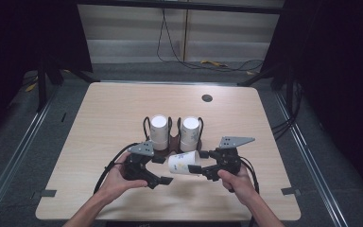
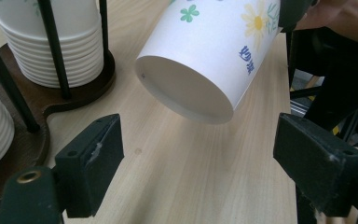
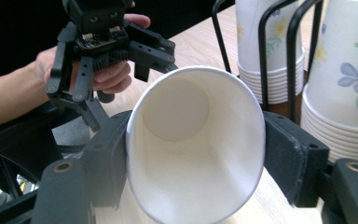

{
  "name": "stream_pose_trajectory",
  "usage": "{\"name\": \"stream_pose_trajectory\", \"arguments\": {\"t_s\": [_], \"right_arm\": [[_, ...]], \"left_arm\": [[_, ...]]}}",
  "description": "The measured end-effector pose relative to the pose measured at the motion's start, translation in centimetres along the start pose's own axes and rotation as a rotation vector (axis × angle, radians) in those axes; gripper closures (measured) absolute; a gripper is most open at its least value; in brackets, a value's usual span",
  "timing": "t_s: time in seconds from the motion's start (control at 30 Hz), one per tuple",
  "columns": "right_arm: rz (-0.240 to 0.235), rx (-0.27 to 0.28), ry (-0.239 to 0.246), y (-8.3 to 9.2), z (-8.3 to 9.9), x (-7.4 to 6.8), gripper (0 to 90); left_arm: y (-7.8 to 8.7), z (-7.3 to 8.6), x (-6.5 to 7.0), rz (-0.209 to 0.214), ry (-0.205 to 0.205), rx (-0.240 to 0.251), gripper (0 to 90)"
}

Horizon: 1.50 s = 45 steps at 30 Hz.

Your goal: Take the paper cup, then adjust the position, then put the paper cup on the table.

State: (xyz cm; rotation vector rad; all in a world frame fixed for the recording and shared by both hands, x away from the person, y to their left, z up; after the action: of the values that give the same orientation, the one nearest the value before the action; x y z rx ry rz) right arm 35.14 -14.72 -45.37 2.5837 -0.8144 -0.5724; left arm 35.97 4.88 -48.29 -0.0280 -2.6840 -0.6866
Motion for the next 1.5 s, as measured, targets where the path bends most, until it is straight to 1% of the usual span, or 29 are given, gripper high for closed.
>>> {"name": "stream_pose_trajectory", "arguments": {"t_s": [0.07, 0.17, 0.27, 0.33, 0.43, 0.5, 0.53, 0.63, 0.77, 0.9, 0.97, 1.03, 1.1, 1.17, 1.23, 1.27, 1.33, 1.43, 1.5], "right_arm": [[0.015, -0.007, 0.002, 0.1, 0.1, 0.1, 29.2], [0.033, -0.018, -0.001, 0.4, 0.1, 0.4, 29.2], [0.053, -0.031, -0.006, 0.5, 0.3, 0.8, 29.2], [0.065, -0.044, -0.005, 0.6, 0.4, 0.9, 29.3], [0.099, -0.064, -0.002, 0.8, 0.5, 1.3, 29.3], [0.123, -0.072, -0.007, 1.0, 0.5, 1.7, 29.4], [0.131, -0.075, -0.01, 1.1, 0.5, 1.8, 29.4], [0.164, -0.083, -0.011, 1.4, 0.5, 2.5, 29.4], [0.209, -0.104, -0.009, 1.8, 0.4, 3.4, 29.4], [0.245, -0.109, -0.012, 2.2, 0.2, 4.1, 29.3], [0.265, -0.128, -0.01, 2.3, 0.2, 4.5, 29.3], [0.272, -0.139, -0.026, 2.4, 0.2, 5.2, 29.3], [0.309, -0.15, -0.023, 2.5, 0.2, 5.8, 29.3], [0.327, -0.151, -0.029, 2.7, 0.2, 6.3, 29.2], [0.356, -0.159, -0.028, 3.0, 0.1, 6.9, 29.2], [0.365, -0.17, -0.033, 3.2, 0.2, 7.1, 29.2], [0.383, -0.174, -0.04, 3.5, 0.2, 7.6, 29.1], [0.41, -0.191, -0.038, 3.9, 0.4, 8.3, 29.0], [0.432, -0.199, -0.048, 4.2, 0.3, 8.7, 29.1]], "left_arm": [[0.1, 0.1, 0.0, -0.011, -0.004, -0.005, 16.0], [0.1, 0.2, -0.2, -0.029, 0.002, -0.008, 16.0], [0.1, 0.3, -0.5, -0.047, 0.021, -0.004, 16.0], [0.1, 0.4, -0.7, -0.054, 0.023, -0.012, 16.0], [0.3, 0.5, -0.9, -0.065, 0.036, -0.011, 16.0], [0.6, 0.6, -1.1, -0.084, 0.051, -0.012, 16.4], [0.8, 0.6, -1.3, -0.101, 0.059, -0.009, 16.6], [1.1, 0.6, -1.5, -0.109, 0.07, 0.001, 16.3], [1.4, 1.2, -1.5, -0.113, 0.069, -0.017, 16.3], [1.7, 1.6, -1.4, -0.121, 0.07, -0.02, 16.3], [1.8, 1.7, -1.4, -0.124, 0.068, -0.018, 16.3], [1.8, 1.8, -1.5, -0.126, 0.069, -0.02, 16.4], [1.8, 2.0, -1.6, -0.129, 0.072, -0.026, 16.4], [1.8, 2.1, -1.6, -0.127, 0.074, -0.024, 16.4], [1.8, 2.3, -1.7, -0.136, 0.074, -0.033, 16.3], [1.8, 2.3, -1.7, -0.137, 0.078, -0.032, 16.3], [1.8, 2.4, -1.9, -0.14, 0.086, -0.029, 16.3], [2.0, 2.5, -2.0, -0.146, 0.091, -0.031, 16.2], [2.0, 2.5, -2.1, -0.147, 0.096, -0.032, 16.1]]}}
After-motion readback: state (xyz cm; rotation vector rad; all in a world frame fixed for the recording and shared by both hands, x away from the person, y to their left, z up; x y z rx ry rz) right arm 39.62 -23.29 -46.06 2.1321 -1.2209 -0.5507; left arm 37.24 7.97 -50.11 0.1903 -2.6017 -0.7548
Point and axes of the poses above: each handheld gripper's, and its own axes: y roughly backward along the jaws, z roughly out of its underside, x roughly to its right, the point moved 6 cm from there along -y, roughly forward along the jaws, and after that the axes turned 10 degrees about z, right-handed, at the moved point
